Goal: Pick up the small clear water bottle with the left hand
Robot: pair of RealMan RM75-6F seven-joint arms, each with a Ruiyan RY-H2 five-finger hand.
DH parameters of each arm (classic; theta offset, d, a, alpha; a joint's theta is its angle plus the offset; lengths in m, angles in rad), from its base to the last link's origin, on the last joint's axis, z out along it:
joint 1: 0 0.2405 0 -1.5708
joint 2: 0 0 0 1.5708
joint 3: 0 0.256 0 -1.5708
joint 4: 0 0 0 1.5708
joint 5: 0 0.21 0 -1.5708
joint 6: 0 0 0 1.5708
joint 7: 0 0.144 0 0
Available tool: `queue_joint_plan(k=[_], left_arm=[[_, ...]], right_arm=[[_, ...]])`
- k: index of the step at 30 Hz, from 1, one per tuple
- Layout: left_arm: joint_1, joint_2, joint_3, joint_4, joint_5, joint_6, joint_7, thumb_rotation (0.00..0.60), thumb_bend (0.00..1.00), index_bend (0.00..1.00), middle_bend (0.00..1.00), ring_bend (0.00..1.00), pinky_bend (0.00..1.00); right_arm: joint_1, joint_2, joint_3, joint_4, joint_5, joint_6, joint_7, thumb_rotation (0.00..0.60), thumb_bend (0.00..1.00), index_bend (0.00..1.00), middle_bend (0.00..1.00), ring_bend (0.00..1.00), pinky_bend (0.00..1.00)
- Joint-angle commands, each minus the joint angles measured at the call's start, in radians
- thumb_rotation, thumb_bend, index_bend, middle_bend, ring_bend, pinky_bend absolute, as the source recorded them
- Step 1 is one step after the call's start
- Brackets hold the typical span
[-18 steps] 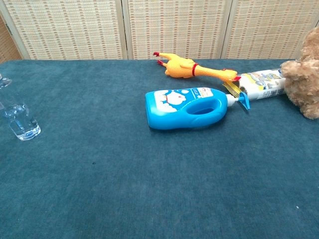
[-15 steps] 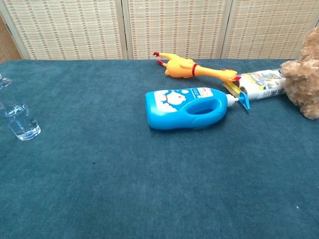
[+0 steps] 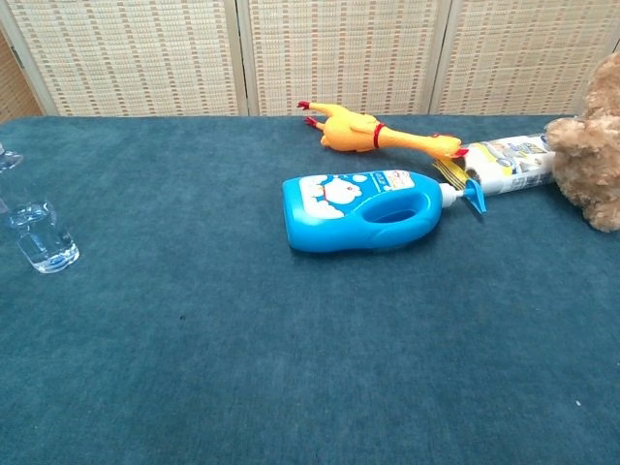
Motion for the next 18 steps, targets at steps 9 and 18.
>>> queue_joint_plan(k=[9, 18], left_arm=[[-0.053, -0.057, -0.048, -0.004, -0.068, -0.105, -0.154, 0.600, 0.36, 0.00, 0.02, 0.03, 0.18], [-0.118, -0.154, -0.130, 0.026, -0.225, -0.207, -0.185, 0.600, 0.36, 0.00, 0.01, 0.03, 0.18]], right_arm=[[-0.003, 0.039, -0.027, 0.017, -0.045, 0.009, 0.116, 0.600, 0.11, 0.00, 0.00, 0.00, 0.17], [0.004, 0.056, -0.060, 0.044, -0.107, 0.009, 0.154, 0.600, 0.11, 0.00, 0.00, 0.00, 0.17]])
